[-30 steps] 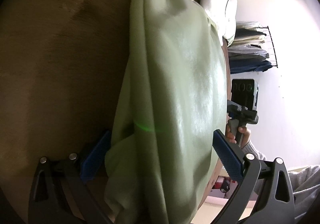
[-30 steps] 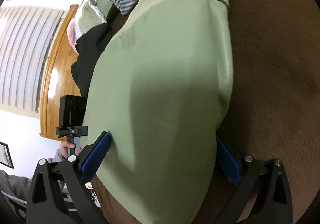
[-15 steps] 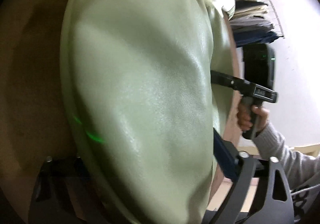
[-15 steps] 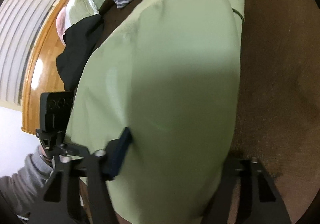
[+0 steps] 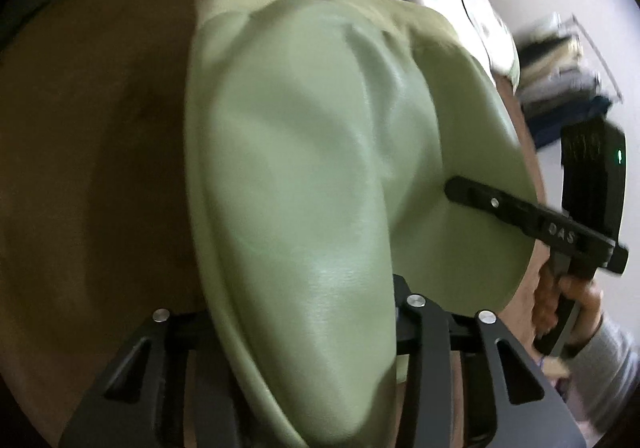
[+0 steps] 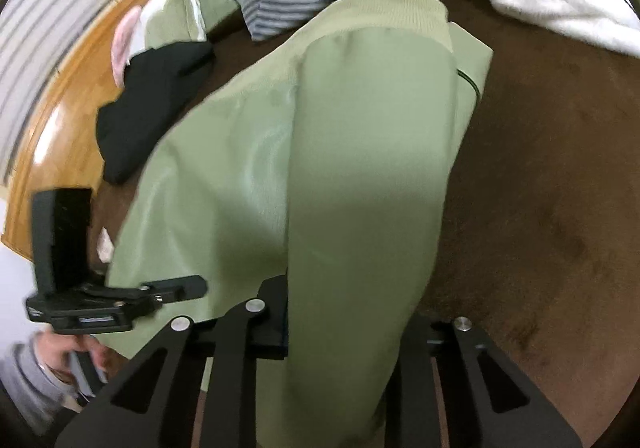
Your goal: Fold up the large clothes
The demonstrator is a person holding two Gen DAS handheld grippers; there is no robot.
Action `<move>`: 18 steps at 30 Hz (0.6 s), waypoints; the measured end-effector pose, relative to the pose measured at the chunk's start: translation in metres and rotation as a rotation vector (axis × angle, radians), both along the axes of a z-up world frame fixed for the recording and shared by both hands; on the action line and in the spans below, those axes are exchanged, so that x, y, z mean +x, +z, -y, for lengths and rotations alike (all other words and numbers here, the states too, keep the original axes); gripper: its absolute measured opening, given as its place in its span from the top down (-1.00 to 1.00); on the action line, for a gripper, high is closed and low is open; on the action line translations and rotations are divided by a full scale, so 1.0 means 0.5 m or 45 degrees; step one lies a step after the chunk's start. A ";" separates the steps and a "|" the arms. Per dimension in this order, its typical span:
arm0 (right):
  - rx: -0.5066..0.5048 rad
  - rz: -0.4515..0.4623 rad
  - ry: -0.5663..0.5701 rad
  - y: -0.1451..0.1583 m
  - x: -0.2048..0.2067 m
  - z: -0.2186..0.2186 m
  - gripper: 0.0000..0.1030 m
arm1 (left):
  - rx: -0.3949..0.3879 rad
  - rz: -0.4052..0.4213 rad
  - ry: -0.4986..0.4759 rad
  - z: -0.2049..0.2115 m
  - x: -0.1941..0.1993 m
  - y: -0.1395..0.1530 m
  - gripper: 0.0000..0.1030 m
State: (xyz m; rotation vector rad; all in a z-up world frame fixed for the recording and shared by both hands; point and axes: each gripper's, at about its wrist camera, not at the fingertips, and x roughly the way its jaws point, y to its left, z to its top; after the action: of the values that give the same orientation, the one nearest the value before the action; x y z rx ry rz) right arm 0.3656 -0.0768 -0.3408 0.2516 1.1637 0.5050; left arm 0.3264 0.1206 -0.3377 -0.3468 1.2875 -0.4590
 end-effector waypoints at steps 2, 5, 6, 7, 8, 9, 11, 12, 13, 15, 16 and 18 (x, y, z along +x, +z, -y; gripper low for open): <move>-0.007 0.024 0.012 0.016 -0.007 -0.003 0.60 | 0.017 0.017 0.018 0.007 -0.006 0.010 0.28; 0.004 0.051 0.011 0.043 -0.015 0.004 0.60 | 0.040 0.055 0.012 0.016 -0.014 0.038 0.30; 0.004 0.054 0.016 0.052 -0.017 0.006 0.60 | 0.036 0.056 0.010 0.019 -0.014 0.048 0.30; 0.001 0.060 0.017 0.062 -0.015 -0.005 0.60 | 0.040 0.061 0.008 0.017 -0.010 0.054 0.31; 0.001 0.062 0.017 0.072 -0.014 -0.011 0.60 | 0.051 0.067 -0.002 0.023 -0.009 0.065 0.31; -0.006 0.066 0.021 0.086 -0.015 -0.014 0.60 | 0.056 0.068 -0.006 0.022 -0.009 0.070 0.31; -0.010 0.070 0.023 0.109 -0.018 -0.010 0.60 | 0.076 0.073 -0.021 0.034 -0.002 0.097 0.32; -0.008 0.068 0.019 0.125 -0.021 -0.008 0.60 | 0.083 0.077 -0.024 0.029 0.006 0.102 0.32; -0.007 0.068 0.017 0.138 -0.027 -0.003 0.60 | 0.089 0.076 -0.033 0.038 0.000 0.120 0.32; -0.004 0.063 0.015 0.168 -0.033 -0.002 0.60 | 0.095 0.076 -0.044 0.034 0.002 0.145 0.32; -0.008 0.063 0.016 0.185 -0.039 -0.001 0.60 | 0.092 0.072 -0.048 0.026 -0.001 0.160 0.32; -0.006 0.057 0.016 0.223 -0.048 -0.001 0.60 | 0.078 0.065 -0.045 0.017 -0.015 0.188 0.32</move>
State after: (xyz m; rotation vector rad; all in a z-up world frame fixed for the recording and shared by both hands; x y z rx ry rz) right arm 0.3417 -0.0764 -0.2291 0.2279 1.1236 0.5169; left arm 0.3190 0.1119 -0.2438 -0.2593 1.2569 -0.4548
